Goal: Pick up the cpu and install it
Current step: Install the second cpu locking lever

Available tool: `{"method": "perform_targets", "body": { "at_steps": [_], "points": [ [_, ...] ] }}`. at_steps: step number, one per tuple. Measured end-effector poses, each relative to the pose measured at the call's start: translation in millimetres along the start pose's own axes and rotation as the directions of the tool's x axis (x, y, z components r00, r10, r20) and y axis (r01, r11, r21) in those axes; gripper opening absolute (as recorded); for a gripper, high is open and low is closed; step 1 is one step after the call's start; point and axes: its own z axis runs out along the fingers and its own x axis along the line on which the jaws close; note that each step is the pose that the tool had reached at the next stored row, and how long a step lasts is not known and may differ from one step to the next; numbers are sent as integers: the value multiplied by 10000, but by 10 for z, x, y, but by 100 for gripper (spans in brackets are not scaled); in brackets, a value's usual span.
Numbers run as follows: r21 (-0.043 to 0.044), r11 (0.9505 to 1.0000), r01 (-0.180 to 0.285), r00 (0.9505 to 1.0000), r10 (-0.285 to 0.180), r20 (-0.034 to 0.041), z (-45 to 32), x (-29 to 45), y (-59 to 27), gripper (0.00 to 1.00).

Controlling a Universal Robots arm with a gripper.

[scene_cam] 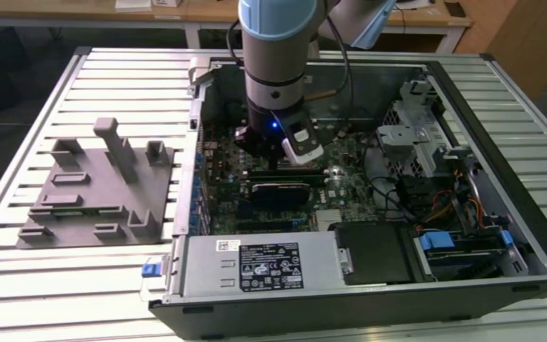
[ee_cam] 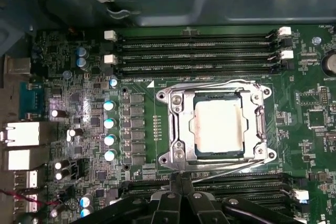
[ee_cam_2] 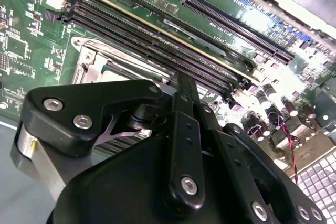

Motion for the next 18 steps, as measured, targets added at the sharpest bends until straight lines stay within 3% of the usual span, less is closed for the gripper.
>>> {"method": "perform_targets", "body": {
  "at_steps": [8,13,16,18],
  "points": [
    [-537,9986,-4,10000,2,-33,-8,-4,-77,11],
    [-684,9977,-5,10000,2,-43,4,-4,-102,11],
    [-855,9963,-7,10000,3,-52,21,1,-105,11],
    [-911,9958,-10,10000,5,-56,29,9,-106,11]
  ]
}}
